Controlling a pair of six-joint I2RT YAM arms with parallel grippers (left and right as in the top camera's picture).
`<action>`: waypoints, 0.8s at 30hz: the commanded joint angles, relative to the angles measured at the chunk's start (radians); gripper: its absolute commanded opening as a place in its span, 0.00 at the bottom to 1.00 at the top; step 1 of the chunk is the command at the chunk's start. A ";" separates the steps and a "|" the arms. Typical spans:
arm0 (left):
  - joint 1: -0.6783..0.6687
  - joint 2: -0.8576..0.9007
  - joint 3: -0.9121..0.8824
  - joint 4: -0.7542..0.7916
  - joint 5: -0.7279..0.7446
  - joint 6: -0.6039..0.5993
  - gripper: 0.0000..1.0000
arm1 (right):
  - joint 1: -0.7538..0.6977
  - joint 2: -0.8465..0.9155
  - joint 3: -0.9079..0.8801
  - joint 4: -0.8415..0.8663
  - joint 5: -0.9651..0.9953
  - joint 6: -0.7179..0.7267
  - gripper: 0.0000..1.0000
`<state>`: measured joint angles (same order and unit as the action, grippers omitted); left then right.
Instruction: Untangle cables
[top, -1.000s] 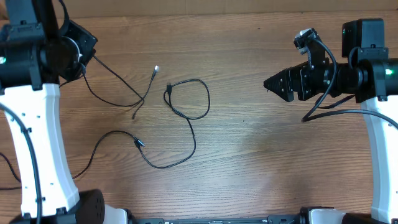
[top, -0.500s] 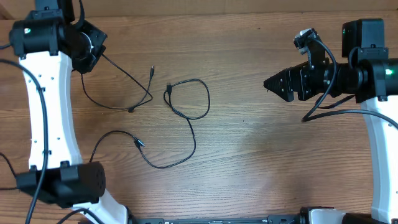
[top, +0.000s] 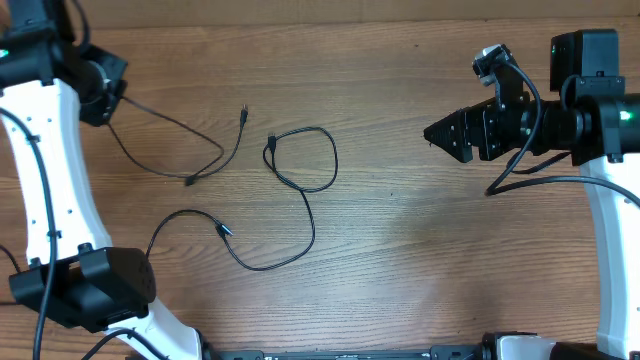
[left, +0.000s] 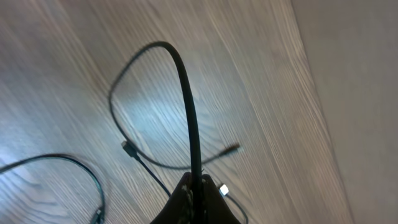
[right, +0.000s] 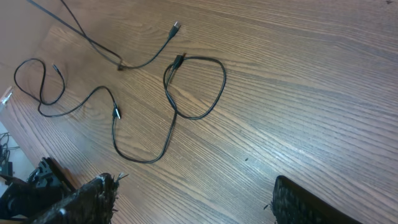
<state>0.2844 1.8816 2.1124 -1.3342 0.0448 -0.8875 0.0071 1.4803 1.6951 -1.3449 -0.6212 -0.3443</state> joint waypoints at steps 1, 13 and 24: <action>0.057 0.002 -0.005 -0.005 -0.023 0.022 0.04 | -0.002 0.002 0.006 0.008 0.000 -0.003 0.79; 0.196 0.010 -0.016 -0.027 -0.027 0.069 0.29 | -0.002 0.002 0.006 0.002 0.000 -0.003 0.79; 0.271 0.011 -0.017 -0.083 -0.048 0.098 0.27 | -0.002 0.002 0.006 0.005 -0.001 -0.003 0.79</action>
<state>0.5541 1.8816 2.1006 -1.4059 0.0162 -0.8265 0.0074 1.4803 1.6951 -1.3460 -0.6212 -0.3443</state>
